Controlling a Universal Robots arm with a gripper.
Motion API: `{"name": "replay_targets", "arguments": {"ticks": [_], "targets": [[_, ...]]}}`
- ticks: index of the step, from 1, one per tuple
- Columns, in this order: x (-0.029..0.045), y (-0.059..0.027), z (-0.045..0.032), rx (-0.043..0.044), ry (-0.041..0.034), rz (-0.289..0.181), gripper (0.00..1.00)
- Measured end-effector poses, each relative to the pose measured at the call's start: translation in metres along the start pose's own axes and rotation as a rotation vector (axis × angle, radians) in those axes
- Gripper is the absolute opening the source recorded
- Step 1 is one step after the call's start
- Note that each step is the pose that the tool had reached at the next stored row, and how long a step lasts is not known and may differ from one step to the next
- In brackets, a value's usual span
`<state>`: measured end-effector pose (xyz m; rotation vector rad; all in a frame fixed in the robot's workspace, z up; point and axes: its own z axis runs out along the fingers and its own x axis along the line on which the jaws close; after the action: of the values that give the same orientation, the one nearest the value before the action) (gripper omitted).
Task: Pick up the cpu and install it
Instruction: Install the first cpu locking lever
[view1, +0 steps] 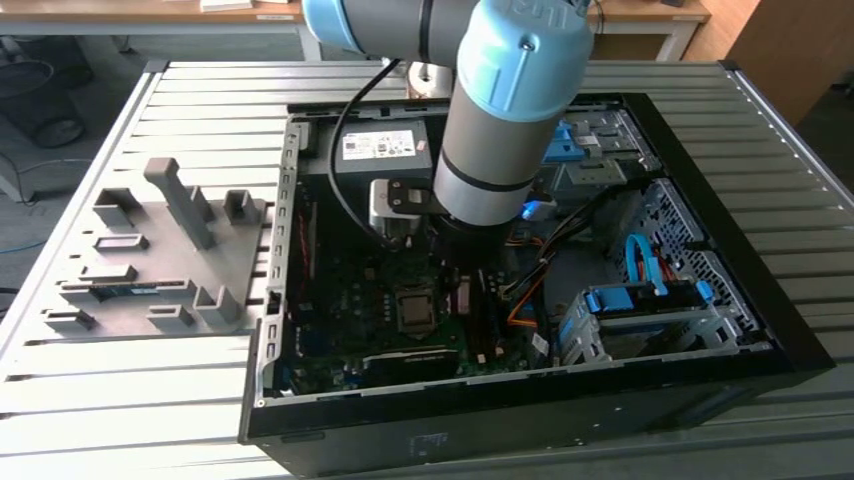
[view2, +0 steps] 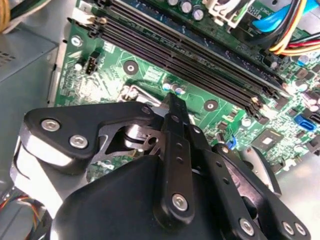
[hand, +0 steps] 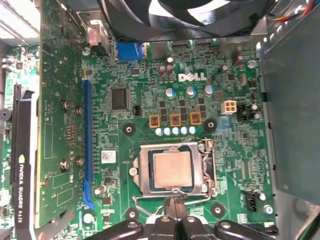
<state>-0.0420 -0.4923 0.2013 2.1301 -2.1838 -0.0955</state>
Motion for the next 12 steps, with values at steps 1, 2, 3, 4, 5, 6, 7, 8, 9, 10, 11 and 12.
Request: {"name": "replay_targets", "arguments": {"ticks": [1,2,3,4,5,6,7,8,9,10,11,12], "targets": [[0.0008,0.0001,0.0004,0.0001,0.0026,0.0,0.1],[0.0016,0.0001,0.0006,0.0001,0.0056,0.0,0.1],[0.0026,0.0001,0.0007,0.0002,0.0083,0.0,0.1],[0.0035,0.0002,0.0009,0.0003,0.0111,0.0,0.1],[0.0046,0.0002,0.0011,0.0004,0.0142,-0.001,0.1],[0.0059,0.0003,0.001,0.0004,0.0174,0.0,0.1],[0.0071,0.0003,0.0011,0.0004,0.0202,0.0,0.1],[0.0083,0.0004,0.0012,0.0004,0.0233,0.0,0.1],[0.0093,0.0004,0.0014,0.0006,0.0264,0.0,0.1],[0.0102,0.0005,0.0015,0.0007,0.03,0.0,0.1],[0.0111,0.0005,0.0016,0.0007,0.0338,0.0,0.1],[0.0116,0.0005,0.0019,0.001,0.038,0.0,0.1]]}}
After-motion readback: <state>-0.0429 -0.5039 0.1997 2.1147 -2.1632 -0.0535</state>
